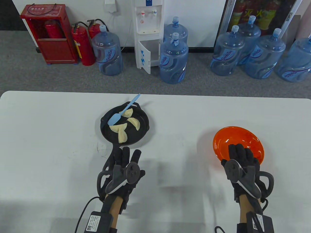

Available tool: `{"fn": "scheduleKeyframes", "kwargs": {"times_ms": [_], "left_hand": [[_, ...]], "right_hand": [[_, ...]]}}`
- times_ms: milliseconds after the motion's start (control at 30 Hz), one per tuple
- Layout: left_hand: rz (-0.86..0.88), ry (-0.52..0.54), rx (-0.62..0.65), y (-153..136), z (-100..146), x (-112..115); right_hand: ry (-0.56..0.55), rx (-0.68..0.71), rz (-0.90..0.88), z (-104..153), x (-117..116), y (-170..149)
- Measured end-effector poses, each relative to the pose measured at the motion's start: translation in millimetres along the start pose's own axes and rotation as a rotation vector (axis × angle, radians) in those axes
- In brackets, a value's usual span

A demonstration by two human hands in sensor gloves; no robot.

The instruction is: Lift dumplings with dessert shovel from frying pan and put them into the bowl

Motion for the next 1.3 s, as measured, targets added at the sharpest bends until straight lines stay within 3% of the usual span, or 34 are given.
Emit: {"fn": "scheduleKeyframes", "kwargs": {"times_ms": [167,467,567,867,1033,1300], "left_hand": [[0.001,0.004,0.000,-0.1,0.4,-0.2],[-0.010,-0.006,-0.014,-2.4,0.3,3.5],[-0.008,-0.010,-0.026,-5.3,-0.5,5.0],[0.004,-0.004,-0.110,-23.5,-5.7,1.8],[-0.017,0.016,-0.225,-43.7,-18.1,-11.0],[-0.068,-0.083,-0.419,-77.0,-46.1,-25.3]], "right_hand": [[-0.056,0.105,-0.082,7.0,6.0,38.0],[-0.033,0.221,-0.149,9.9,-33.1,86.3],[-0.018,0.231,-0.151,8.6,-43.7,86.9],[-0.007,0.221,-0.168,7.7,-47.6,76.4],[0.010,0.226,-0.188,7.5,-48.6,76.1],[0.019,0.213,-0.224,5.0,-48.8,71.2]]}}
Point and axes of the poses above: the tracker on the back of each hand, its own y axis roughly to the thumb side, its own z axis roughly from the fingertips to the wrist, x = y × z, the point moved 3 cm from there along -z, roughly from the wrist to the fingertips, and after that the axes turned 14 degrees about y, right-handed, at the moved point
